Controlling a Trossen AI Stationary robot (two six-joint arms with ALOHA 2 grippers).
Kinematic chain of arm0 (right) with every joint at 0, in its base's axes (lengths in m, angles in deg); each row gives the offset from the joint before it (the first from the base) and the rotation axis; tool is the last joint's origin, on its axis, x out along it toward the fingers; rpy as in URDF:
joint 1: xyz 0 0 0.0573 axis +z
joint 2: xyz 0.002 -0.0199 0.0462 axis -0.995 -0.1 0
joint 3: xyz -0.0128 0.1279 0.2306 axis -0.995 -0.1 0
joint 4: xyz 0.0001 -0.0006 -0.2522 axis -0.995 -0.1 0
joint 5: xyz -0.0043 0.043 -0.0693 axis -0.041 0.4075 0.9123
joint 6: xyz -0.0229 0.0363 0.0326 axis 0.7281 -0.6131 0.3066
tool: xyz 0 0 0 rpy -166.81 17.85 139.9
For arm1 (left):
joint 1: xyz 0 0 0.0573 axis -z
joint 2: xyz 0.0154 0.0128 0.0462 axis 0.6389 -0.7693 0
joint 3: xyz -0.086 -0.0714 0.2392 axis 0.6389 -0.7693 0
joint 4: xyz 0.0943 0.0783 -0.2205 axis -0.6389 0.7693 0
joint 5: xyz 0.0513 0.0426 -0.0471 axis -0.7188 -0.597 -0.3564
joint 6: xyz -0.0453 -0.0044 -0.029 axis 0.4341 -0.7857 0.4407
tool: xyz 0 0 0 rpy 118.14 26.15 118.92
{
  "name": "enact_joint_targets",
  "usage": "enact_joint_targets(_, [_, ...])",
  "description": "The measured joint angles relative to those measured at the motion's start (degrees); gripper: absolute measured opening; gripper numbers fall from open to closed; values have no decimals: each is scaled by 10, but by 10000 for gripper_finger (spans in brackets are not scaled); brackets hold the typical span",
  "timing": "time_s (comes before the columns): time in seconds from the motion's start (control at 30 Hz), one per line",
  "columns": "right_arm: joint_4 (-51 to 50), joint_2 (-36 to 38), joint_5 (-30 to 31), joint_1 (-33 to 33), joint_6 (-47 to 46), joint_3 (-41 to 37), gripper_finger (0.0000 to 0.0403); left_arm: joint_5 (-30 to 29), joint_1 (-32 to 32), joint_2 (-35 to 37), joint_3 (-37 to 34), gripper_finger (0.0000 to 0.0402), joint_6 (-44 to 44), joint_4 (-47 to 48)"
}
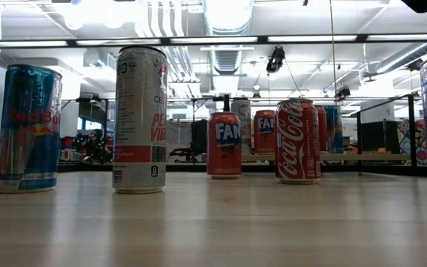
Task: Place canned beverage on shelf
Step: Put the red black soda can on the shelf aligned with the other red black soda can
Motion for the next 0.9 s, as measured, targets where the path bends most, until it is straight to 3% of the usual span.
enact_joint_targets(0.3, [0, 0, 0, 0, 0, 0, 9, -9, 0, -1, -2, 307, -10, -11])
enact_joint_targets(0.57, [1, 0, 0, 0, 0, 0, 9, -11, 0, -1, -2, 267, -17, -10])
enact_joint_targets(0.9, [1, 0, 5, 0, 0, 0, 9, -28, 0, -1, 0, 277, -15, -9])
